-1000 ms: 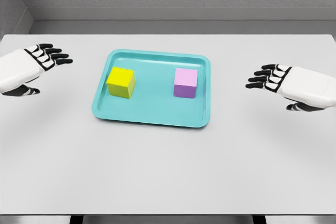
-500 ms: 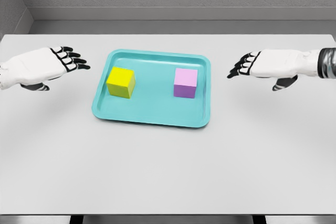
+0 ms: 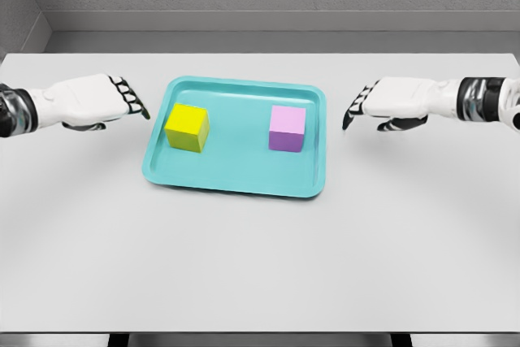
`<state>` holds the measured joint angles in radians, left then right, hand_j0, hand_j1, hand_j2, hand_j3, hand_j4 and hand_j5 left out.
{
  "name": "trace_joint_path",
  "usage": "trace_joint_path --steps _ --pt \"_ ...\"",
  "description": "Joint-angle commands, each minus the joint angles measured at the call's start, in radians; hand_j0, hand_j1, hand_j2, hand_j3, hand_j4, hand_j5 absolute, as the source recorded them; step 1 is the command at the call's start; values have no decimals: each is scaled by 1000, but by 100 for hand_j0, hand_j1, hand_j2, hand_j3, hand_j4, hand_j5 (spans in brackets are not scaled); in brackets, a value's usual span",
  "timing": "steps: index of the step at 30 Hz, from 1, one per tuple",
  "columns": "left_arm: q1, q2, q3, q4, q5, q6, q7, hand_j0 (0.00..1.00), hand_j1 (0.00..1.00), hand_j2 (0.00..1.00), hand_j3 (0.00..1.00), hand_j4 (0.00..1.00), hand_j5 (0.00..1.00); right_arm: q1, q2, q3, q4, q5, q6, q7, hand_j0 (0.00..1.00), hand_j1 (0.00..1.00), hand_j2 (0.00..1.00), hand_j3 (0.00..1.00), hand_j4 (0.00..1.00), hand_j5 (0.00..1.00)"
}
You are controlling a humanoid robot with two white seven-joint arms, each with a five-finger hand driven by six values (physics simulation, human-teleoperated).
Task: Push two cubes
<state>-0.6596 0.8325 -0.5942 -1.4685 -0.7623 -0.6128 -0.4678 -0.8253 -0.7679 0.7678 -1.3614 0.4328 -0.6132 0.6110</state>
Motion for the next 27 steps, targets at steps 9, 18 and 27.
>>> trace_joint_path --steps 9,18,27 --pt "-12 -13 -4 50 1 2 -5 70 70 70 70 70 70 -2 74 -10 -15 155 2 0 64 64 64 64 64 64" --pt "-25 -69 -6 68 1 2 -20 70 70 70 70 70 70 3 145 -4 1 256 2 0 64 64 64 64 64 64" --pt "-9 -73 -6 68 1 2 -31 70 70 70 70 70 70 -2 185 2 53 290 2 0 64 64 64 64 64 64"
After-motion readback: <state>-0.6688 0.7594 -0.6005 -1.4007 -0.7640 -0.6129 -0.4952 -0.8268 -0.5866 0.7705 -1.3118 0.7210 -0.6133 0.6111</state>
